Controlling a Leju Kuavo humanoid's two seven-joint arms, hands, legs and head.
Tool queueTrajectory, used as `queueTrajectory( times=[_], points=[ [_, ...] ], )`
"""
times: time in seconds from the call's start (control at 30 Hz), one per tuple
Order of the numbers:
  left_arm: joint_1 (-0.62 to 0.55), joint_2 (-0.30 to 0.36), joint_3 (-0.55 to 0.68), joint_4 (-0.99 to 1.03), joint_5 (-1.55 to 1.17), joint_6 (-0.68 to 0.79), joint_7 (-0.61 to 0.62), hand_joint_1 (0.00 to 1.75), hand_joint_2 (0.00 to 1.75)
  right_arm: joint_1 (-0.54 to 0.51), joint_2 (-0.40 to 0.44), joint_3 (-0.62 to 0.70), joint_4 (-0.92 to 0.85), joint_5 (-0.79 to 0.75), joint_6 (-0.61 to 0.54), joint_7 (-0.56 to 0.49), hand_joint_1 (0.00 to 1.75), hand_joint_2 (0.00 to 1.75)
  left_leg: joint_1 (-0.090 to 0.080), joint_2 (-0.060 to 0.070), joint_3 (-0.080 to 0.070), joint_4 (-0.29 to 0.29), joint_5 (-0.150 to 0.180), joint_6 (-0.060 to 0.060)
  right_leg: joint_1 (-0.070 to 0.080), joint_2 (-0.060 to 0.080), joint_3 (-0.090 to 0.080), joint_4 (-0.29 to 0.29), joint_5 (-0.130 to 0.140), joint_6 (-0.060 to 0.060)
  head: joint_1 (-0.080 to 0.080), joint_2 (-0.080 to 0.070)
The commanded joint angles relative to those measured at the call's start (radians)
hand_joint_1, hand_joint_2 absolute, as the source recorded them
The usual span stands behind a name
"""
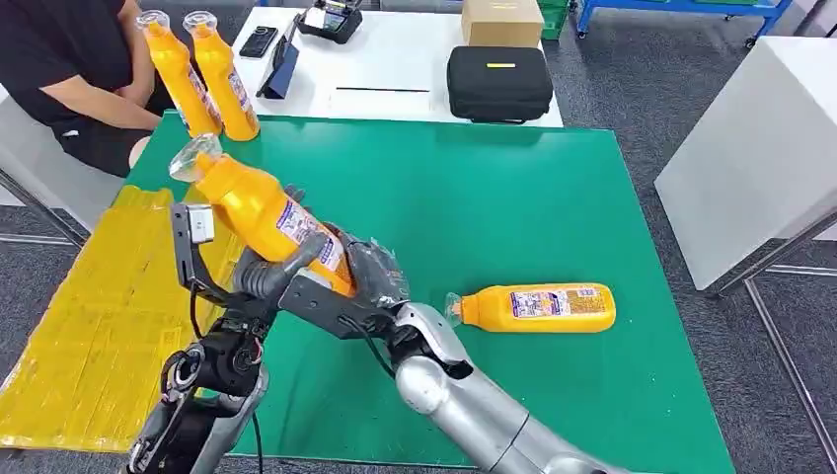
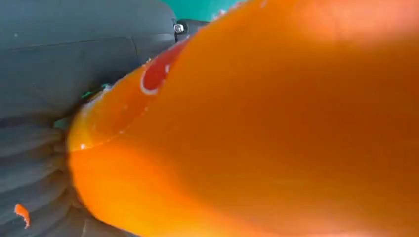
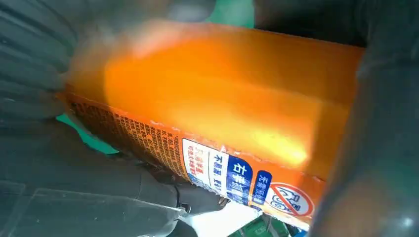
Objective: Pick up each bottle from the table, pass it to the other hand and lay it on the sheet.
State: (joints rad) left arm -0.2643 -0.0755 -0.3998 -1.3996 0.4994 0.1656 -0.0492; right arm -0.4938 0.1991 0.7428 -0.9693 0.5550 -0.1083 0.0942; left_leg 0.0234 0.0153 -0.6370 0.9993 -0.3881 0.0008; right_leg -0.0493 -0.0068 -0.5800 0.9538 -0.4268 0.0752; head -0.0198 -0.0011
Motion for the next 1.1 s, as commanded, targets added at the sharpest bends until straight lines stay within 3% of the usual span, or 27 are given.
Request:
queueTrajectory(
  times=[0.03,0.27,0.3,0.33,0.37,0.4,0.43,0.53,0.57,0.63,0.67,0.8,0.9,1.0,1.1],
  points=[
    [-0.063,0.018,-0.004,0.042,-0.01,0.015,-0.021,1.75,1.75,-0.023,0.034,0.186,0.123,-0.006,0.038,-0.015,1.75,1.75,0.001,-0.001,0.004,0.0,-0.002,0.0,0.002,0.0,0.004,0.0,-0.002,-0.006,0.0,0.0],
    [-0.041,0.026,0.047,0.036,-0.042,0.038,-0.066,1.75,1.75,-0.079,0.053,0.153,0.179,-0.038,0.016,-0.034,1.75,1.75,0.001,0.0,0.002,0.0,-0.001,0.0,0.001,0.001,0.001,0.0,0.0,-0.004,0.0,0.0],
    [-0.042,0.031,0.051,0.041,-0.08,0.058,-0.076,1.75,1.75,-0.091,0.054,0.145,0.195,-0.035,0.004,-0.036,1.01,1.75,0.001,-0.001,0.003,0.0,-0.001,0.0,0.002,0.0,0.003,0.0,-0.001,-0.006,0.0,0.0],
    [-0.043,0.036,0.055,0.042,-0.099,0.068,-0.08,1.75,1.75,-0.098,0.05,0.139,0.198,-0.034,0.0,-0.036,0.0,1.75,0.001,-0.001,0.002,0.0,-0.001,0.0,0.001,0.0,0.002,0.0,-0.001,-0.004,0.0,0.0],
    [-0.06,0.072,0.03,0.053,-0.315,0.179,-0.082,1.75,1.75,-0.112,0.04,0.102,0.201,-0.043,-0.012,-0.03,0.0,1.75,0.001,-0.001,0.004,0.001,-0.002,0.0,0.002,0.001,0.004,0.001,-0.002,-0.007,0.0,0.0],
    [-0.06,0.078,0.048,0.058,-0.378,0.188,-0.076,1.75,1.75,-0.122,0.029,0.081,0.198,-0.044,-0.005,-0.028,0.0,1.75,0.001,0.0,0.002,0.0,-0.001,0.0,0.001,0.001,0.002,0.0,-0.001,-0.005,0.0,0.0],
    [-0.059,0.084,0.072,0.066,-0.466,0.192,-0.069,1.75,1.75,-0.128,0.02,0.05,0.191,-0.043,0.001,-0.027,0.0,0.0,0.001,-0.001,0.002,0.0,0.0,0.0,0.001,0.0,0.002,0.0,-0.001,-0.004,0.0,0.0],
    [-0.054,0.072,0.111,0.068,-0.49,0.163,-0.069,1.75,1.75,-0.13,0.016,0.027,0.185,-0.031,0.012,-0.028,0.0,0.0,0.0,-0.001,0.001,0.0,0.0,0.0,0.001,-0.001,0.001,0.0,0.0,-0.004,0.0,0.0],
    [-0.068,0.102,0.094,0.098,-0.752,0.245,-0.015,1.75,1.75,-0.128,0.006,-0.009,0.169,-0.009,-0.009,-0.02,0.0,0.0,0.0,-0.003,0.003,0.0,-0.001,0.001,0.001,-0.002,0.003,0.001,-0.001,-0.006,0.0,0.0],
    [-0.062,0.087,0.168,0.109,-0.881,0.217,-0.008,1.75,1.75,-0.123,-0.015,-0.063,0.128,0.024,0.008,-0.02,0.0,0.0,0.001,-0.002,0.003,0.0,-0.001,0.001,0.001,0.0,0.003,0.001,-0.001,-0.006,0.0,0.0],
    [-0.072,0.118,0.156,0.14,-1.105,0.255,0.053,1.75,1.75,-0.112,-0.03,-0.098,0.086,0.037,0.001,-0.022,0.0,0.0,0.0,-0.002,0.002,0.0,0.0,0.001,0.0,-0.001,0.002,0.0,0.0,-0.004,0.0,0.0],
    [-0.066,0.163,0.217,0.261,-1.609,0.207,0.16,1.75,1.75,0.0,-0.12,-0.242,-0.209,0.132,0.079,-0.009,0.0,0.0,0.0,-0.003,0.002,-0.001,0.0,0.001,0.0,-0.002,0.002,0.0,-0.001,-0.004,0.0,0.0],
    [-0.061,0.198,0.208,0.421,-1.79,0.172,0.187,1.75,1.75,0.08,-0.194,-0.298,-0.392,0.201,0.155,0.003,0.0,0.0,0.0,-0.003,0.004,-0.002,0.0,0.001,0.0,-0.003,0.004,-0.001,-0.001,-0.004,0.0,0.0],
    [-0.084,0.214,0.181,0.583,-1.861,0.171,0.188,1.75,1.75,0.114,-0.243,-0.322,-0.454,0.233,0.176,-0.005,0.0,0.0,0.0,-0.004,0.005,-0.002,0.0,0.001,0.0,-0.003,0.005,-0.002,-0.001,-0.004,0.0,0.0],
    [-0.091,0.212,0.18,0.612,-1.859,0.195,0.181,1.75,1.75,0.12,-0.248,-0.327,-0.455,0.233,0.179,-0.011,0.0,0.0,0.0,-0.003,0.003,-0.001,0.0,0.001,0.0,-0.002,0.003,-0.001,-0.001,-0.004,0.0,0.0]
  ],
)
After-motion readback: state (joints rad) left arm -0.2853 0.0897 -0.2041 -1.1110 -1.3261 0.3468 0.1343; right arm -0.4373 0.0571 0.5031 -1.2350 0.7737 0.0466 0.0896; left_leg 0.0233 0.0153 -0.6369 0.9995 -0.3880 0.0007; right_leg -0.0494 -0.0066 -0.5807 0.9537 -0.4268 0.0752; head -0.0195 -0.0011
